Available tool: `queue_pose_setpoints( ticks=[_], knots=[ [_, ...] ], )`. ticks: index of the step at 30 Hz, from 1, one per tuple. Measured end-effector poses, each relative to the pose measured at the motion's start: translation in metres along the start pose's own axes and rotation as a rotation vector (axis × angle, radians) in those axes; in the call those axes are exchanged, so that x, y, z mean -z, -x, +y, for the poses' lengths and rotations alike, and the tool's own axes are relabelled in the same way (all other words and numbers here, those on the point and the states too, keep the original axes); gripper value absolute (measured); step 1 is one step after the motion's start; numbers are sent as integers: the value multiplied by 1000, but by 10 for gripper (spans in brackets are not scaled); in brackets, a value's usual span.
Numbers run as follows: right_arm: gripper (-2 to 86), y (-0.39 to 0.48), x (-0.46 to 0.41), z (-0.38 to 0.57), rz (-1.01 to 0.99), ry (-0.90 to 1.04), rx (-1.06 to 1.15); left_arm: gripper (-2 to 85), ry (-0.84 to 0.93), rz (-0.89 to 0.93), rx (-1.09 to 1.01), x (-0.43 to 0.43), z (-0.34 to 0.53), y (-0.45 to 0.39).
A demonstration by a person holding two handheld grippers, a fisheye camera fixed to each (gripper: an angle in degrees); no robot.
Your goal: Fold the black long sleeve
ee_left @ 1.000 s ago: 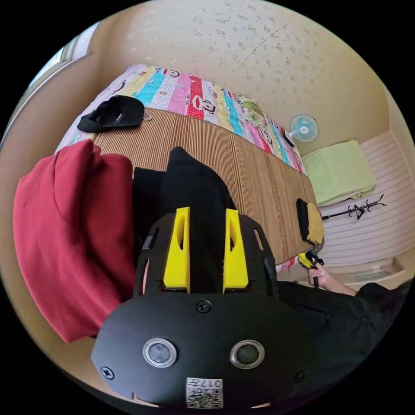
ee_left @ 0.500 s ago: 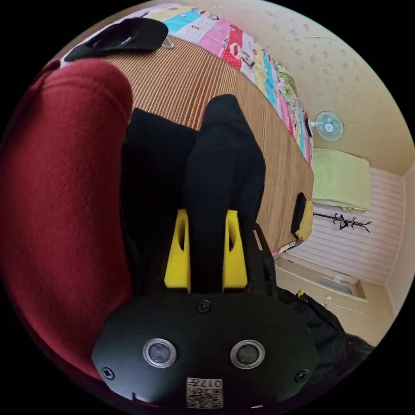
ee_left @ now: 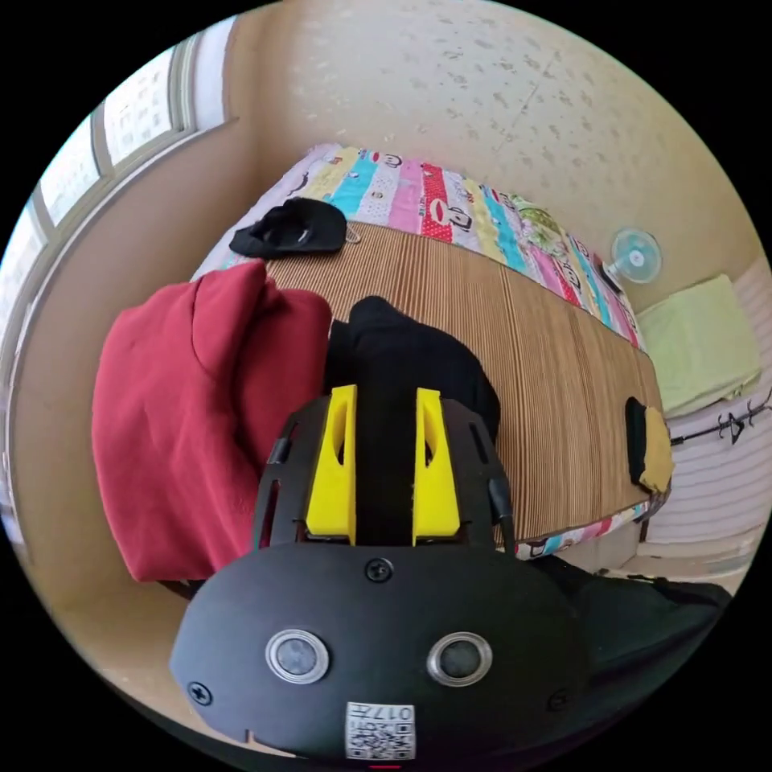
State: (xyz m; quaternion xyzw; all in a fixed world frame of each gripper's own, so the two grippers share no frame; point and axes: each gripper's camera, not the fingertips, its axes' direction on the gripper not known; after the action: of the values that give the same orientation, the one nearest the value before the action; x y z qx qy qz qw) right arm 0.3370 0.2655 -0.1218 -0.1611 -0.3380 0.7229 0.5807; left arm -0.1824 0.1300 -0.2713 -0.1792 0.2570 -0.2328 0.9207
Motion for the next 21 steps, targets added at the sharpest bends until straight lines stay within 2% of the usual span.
queue_pose_setpoints(
  ticks=[5, 8, 11, 16, 19, 21],
  knots=[
    [2, 94, -43, -34, 462, 163, 141, 54, 41, 171, -139, -25, 15, -85],
    [2, 126, -59, -40, 623, 205, 228, 14, 73, 214, -207, -48, 27, -152],
    [2, 143, -64, -45, 776, 204, 270, -6, 106, 179, -288, -69, 38, -224],
    [2, 163, -66, -48, 878, 213, 370, -10, 220, 112, -424, -110, 36, -327],
    [2, 167, -53, -53, 892, 159, 351, -10, 236, 49, -433, -125, 27, -373],
    [2, 165, -41, -59, 880, 138, 325, -10, 231, 89, -433, -128, 19, -396]
  ],
)
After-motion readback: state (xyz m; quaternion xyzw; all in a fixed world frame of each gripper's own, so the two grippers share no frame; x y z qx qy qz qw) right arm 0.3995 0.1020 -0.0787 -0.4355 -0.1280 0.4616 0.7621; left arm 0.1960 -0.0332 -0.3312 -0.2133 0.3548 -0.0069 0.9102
